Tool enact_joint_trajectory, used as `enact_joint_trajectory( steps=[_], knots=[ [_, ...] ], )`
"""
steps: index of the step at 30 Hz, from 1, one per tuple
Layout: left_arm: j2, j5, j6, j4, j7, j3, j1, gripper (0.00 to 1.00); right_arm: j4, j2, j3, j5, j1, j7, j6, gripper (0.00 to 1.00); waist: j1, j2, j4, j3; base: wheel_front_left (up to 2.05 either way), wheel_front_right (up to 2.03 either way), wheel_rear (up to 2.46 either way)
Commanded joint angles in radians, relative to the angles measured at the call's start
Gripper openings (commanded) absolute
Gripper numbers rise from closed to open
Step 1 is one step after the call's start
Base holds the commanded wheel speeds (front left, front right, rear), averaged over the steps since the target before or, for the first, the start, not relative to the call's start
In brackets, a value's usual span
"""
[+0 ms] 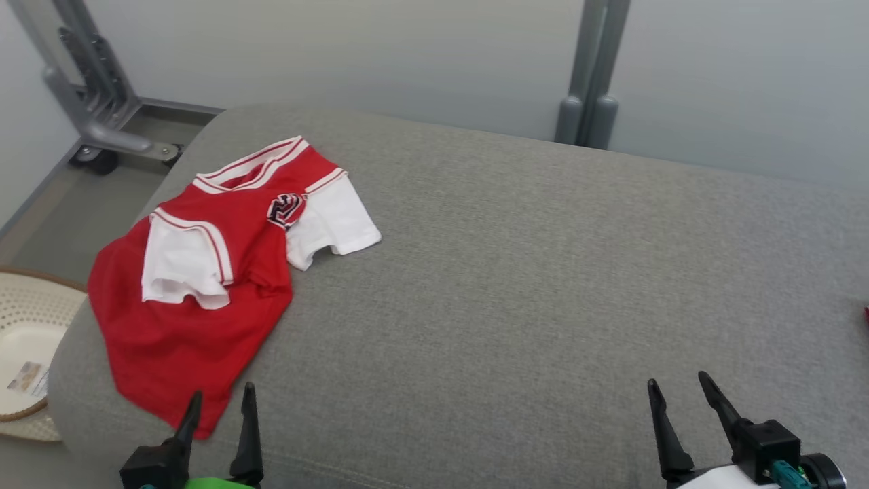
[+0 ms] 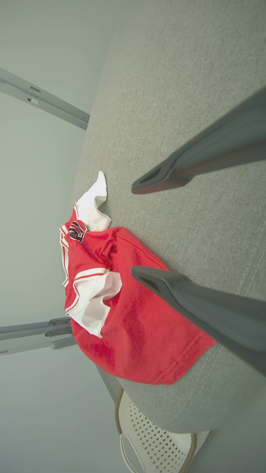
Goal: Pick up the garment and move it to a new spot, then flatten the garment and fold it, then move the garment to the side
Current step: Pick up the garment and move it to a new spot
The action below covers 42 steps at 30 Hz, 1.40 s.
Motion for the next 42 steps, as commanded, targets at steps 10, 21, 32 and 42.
enact_joint_trajectory(
  steps=[10, 21, 32, 42],
  knots=[
    [0.003, -0.053, 0.052, -0.079, -0.003, 0.088, 0.089, 1.0, 0.055, -0.002, 0.166, -0.007, -0.128, -0.003, -0.001, 1.0, 0.0, 0.0, 0.198, 0.012, 0.0, 0.0, 0.0],
    [0.003, -0.051, 0.045, -0.083, -0.003, 0.073, 0.074, 1.0, 0.052, -0.002, 0.149, -0.002, -0.089, -0.003, -0.001, 1.0, 0.0, 0.0, 0.195, 0.012, 0.0, 0.0, 0.0],
    [0.002, -0.114, 0.021, 0.042, -0.003, 0.051, -0.244, 1.0, -0.029, -0.08, 0.102, -0.044, -0.167, -0.003, -0.001, 1.0, 0.0, 0.0, 0.116, 0.294, 0.0, 0.0, 0.0],
    [0.014, -0.166, -0.003, 0.387, -0.002, 0.094, -0.652, 1.0, -0.107, -0.178, 0.082, -0.051, -0.264, -0.003, -0.001, 1.0, 0.0, 0.0, 0.056, 0.568, 0.0, 0.0, 0.0]
  ],
)
